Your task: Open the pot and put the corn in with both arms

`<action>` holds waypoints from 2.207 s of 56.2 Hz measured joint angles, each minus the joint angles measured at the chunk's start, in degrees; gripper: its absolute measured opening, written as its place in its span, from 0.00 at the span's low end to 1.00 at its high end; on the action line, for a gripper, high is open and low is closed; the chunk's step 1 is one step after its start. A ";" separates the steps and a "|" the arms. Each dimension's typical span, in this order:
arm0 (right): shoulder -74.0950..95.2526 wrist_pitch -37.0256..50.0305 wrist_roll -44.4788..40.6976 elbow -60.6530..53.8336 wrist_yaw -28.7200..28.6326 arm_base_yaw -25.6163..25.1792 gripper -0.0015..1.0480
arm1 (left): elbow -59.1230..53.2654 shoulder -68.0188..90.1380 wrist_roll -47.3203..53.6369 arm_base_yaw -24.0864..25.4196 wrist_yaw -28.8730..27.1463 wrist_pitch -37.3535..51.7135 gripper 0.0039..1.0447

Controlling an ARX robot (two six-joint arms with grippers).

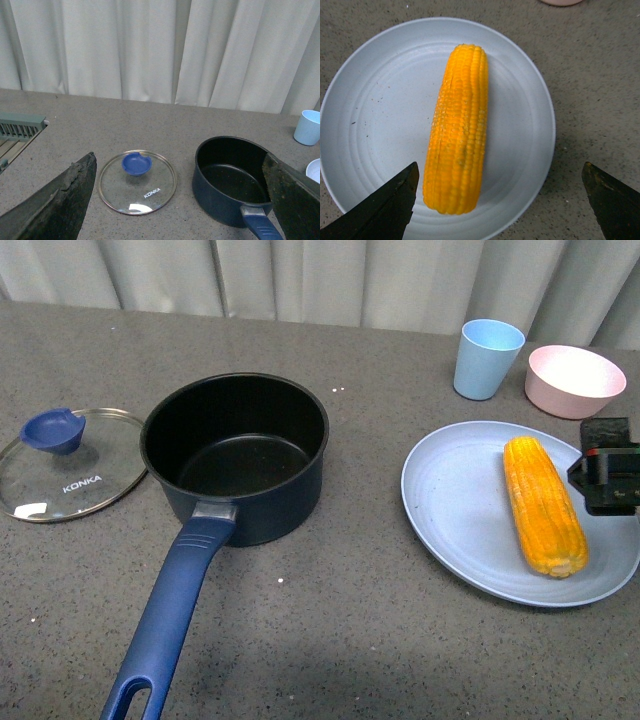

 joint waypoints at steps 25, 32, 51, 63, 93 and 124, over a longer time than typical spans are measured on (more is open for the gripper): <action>14.23 -4.17 4.83 8.17 1.97 4.76 0.91 | 0.00 0.00 0.00 0.00 -0.02 0.00 0.94; 15.52 -4.48 5.70 8.31 1.92 5.20 0.91 | 0.00 0.00 0.00 0.00 0.00 0.00 0.94; 15.72 -5.07 6.05 8.52 1.97 5.88 0.50 | 0.00 0.00 0.00 0.00 0.00 0.00 0.94; 11.63 -3.58 1.95 7.28 -0.15 7.48 0.25 | 0.00 0.00 0.00 0.00 0.00 0.00 0.94; 7.34 -12.04 0.13 22.21 -13.81 20.24 0.15 | 0.00 0.00 0.00 0.00 0.00 0.00 0.94; 18.10 -11.85 5.97 30.75 -12.63 29.11 0.13 | 0.00 0.00 0.02 0.00 0.00 0.00 0.94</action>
